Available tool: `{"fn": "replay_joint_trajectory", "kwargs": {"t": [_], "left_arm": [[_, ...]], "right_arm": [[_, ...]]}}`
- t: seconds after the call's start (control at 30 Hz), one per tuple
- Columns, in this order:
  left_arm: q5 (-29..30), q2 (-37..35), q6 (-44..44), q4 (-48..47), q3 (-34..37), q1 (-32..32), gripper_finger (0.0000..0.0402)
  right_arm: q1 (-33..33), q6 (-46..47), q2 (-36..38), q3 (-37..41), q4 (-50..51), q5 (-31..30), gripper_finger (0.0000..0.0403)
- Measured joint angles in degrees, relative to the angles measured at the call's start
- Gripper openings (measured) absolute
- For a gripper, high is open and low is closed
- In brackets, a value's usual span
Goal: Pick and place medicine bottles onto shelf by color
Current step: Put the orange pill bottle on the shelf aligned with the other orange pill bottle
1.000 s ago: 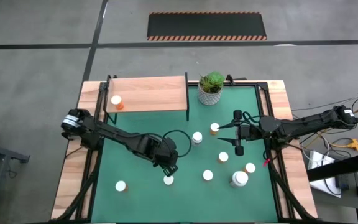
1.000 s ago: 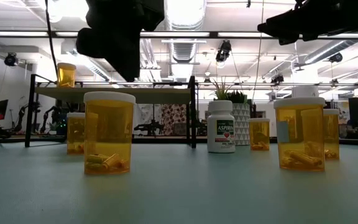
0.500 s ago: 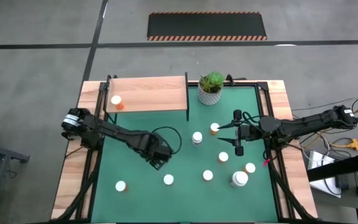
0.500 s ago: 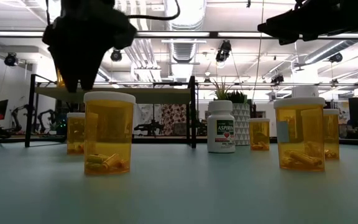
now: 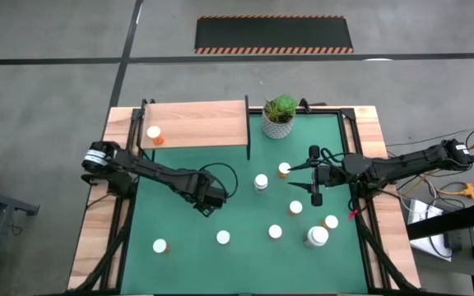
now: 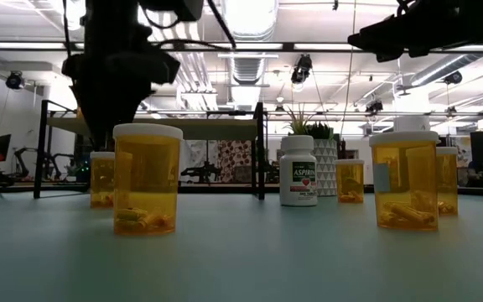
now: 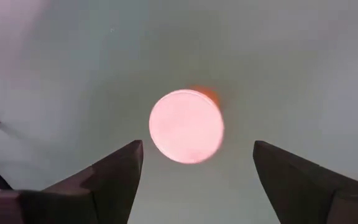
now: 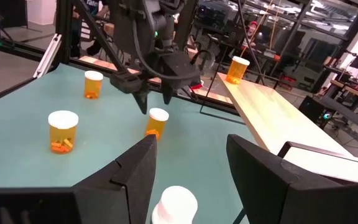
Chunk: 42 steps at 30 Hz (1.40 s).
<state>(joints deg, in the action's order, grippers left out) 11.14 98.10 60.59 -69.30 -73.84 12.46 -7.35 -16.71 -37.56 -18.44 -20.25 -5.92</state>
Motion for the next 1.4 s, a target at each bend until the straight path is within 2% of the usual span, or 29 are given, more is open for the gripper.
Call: {"fn": "replay_joint_trajectory", "kwargs": {"t": [0.5,0.63,0.9,1.07,1.23,1.4], "left_arm": [[0.11,-0.42,-2.10,6.52,5.65,-1.87,0.0283],[-0.54,-0.42,-2.47,9.92,7.82,-1.87,0.0258],[-1.40,-0.39,-2.50,11.02,7.97,-1.85,0.0181],[-1.49,-0.39,-2.51,11.02,7.97,-1.85,0.0180],[-5.47,-0.43,-3.53,9.10,4.88,-1.71,0.0180],[-12.04,-0.44,-9.32,7.32,-3.80,-1.16,0.0180]], "right_arm": [[0.00,0.09,0.00,0.00,0.07,-0.10,0.0187],[0.00,0.17,0.00,0.00,0.07,-0.09,0.0187],[0.00,0.80,-0.02,0.00,0.07,-0.08,0.0187],[0.00,1.30,-0.02,0.00,0.31,-0.08,0.0187],[0.00,1.76,-0.02,0.00,0.31,-0.08,0.0187],[0.00,2.27,-0.02,0.00,0.33,-0.08,0.0187]]}}
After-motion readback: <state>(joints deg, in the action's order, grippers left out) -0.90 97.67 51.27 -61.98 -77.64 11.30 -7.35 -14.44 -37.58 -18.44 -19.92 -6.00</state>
